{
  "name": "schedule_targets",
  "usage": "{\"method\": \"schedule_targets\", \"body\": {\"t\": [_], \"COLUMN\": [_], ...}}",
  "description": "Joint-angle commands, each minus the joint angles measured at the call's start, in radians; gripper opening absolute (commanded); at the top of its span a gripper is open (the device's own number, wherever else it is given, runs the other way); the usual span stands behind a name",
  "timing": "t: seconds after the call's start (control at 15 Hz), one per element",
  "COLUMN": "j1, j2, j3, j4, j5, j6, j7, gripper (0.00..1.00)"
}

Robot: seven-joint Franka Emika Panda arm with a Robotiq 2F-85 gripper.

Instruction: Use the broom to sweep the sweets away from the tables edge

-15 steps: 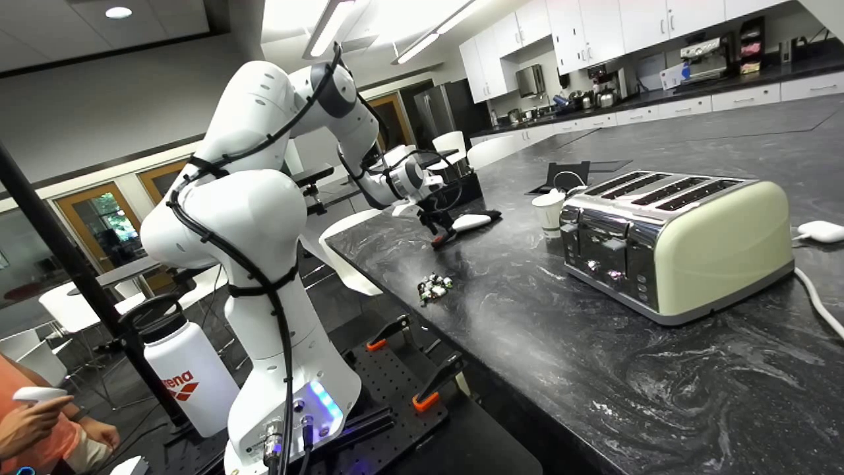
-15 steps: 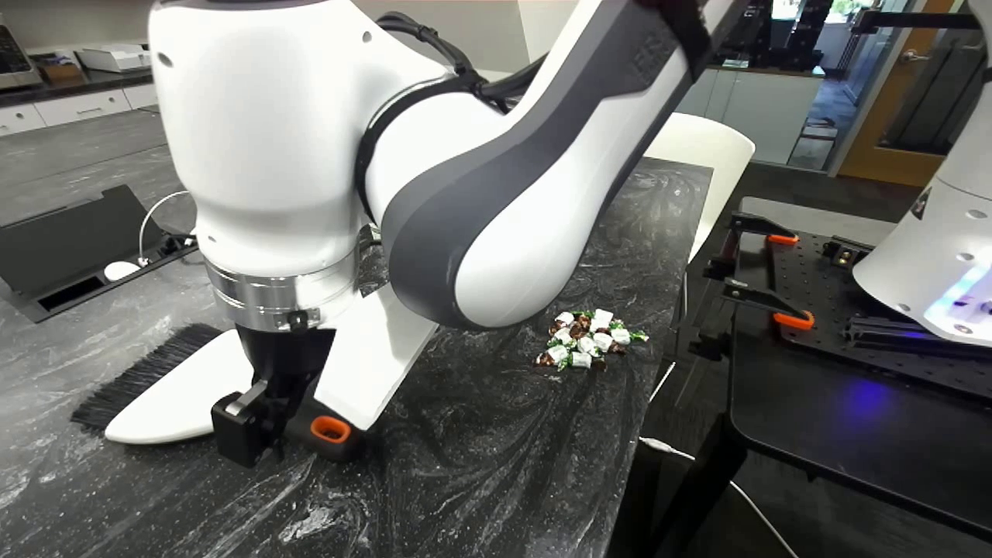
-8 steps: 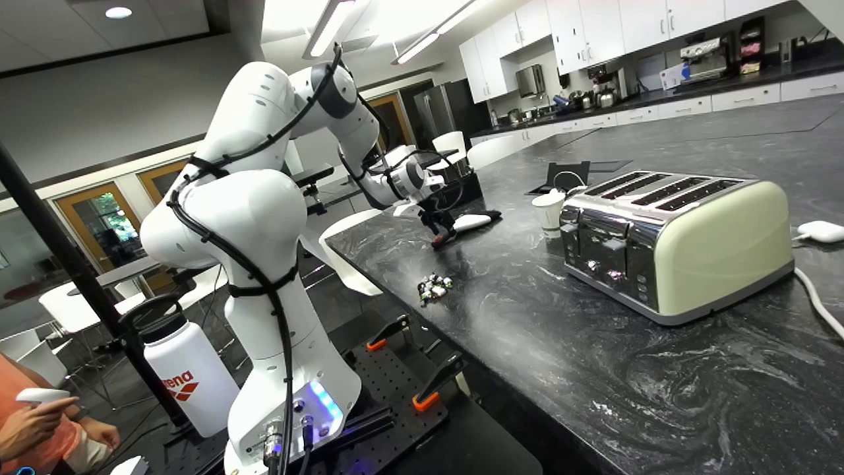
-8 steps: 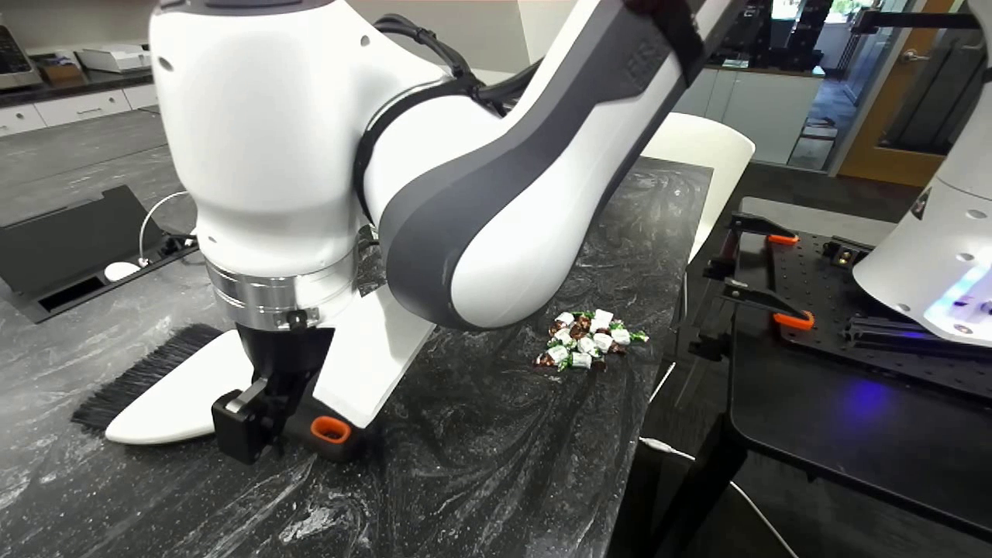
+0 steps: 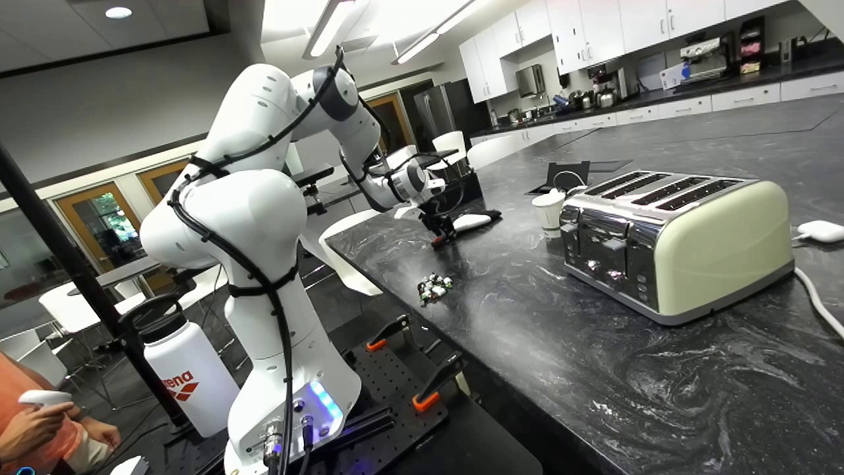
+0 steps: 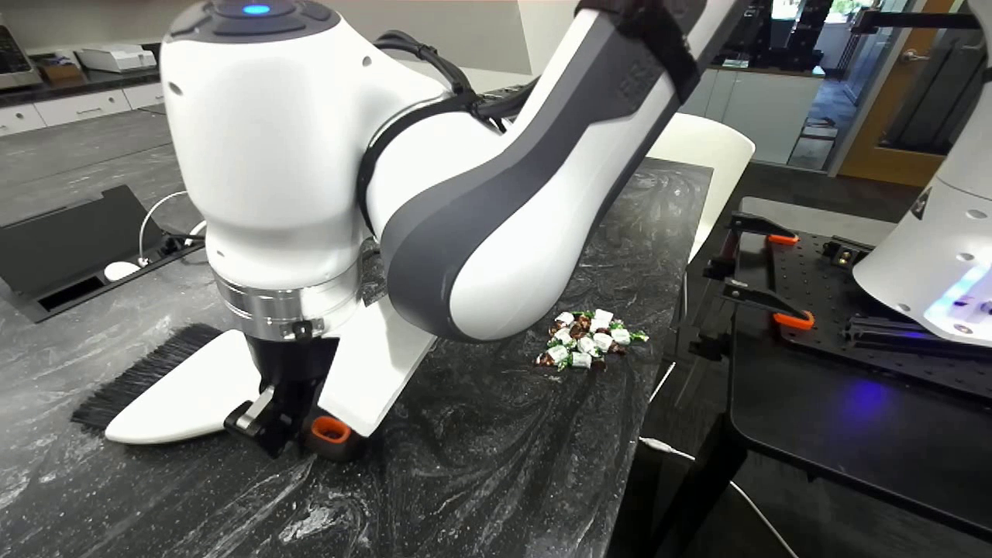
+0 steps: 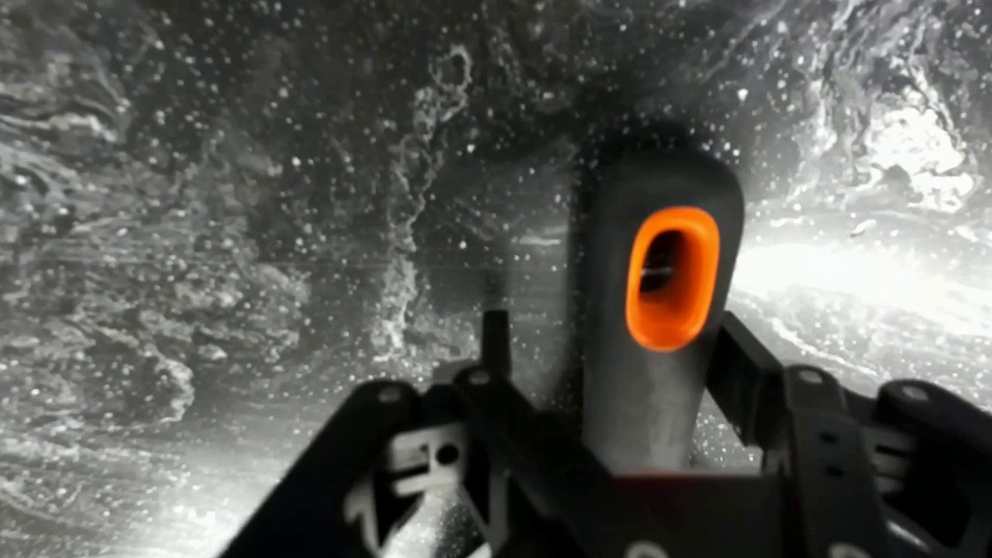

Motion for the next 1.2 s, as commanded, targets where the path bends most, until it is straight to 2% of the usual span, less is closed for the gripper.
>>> {"method": "schedule_targets", "body": {"t": [0.0,0.07,0.2,0.73,0.87,1.13], "j1": [0.005,0.006,0.015,0.078,0.052,-0.04], "j2": [0.025,0.028,0.014,-0.237,-0.309,-0.463], "j3": [0.002,0.001,-0.008,-0.161,-0.144,-0.041], "j4": [0.039,0.043,0.037,-0.145,-0.196,-0.329], "j5": [0.039,0.043,0.045,-0.023,-0.012,0.013], "j6": [-0.014,-0.015,-0.011,0.023,0.028,-0.005], "j7": [-0.025,-0.025,-0.014,0.033,0.006,-0.132], "gripper": [0.34,0.25,0.14,0.14,0.14,0.14]}}
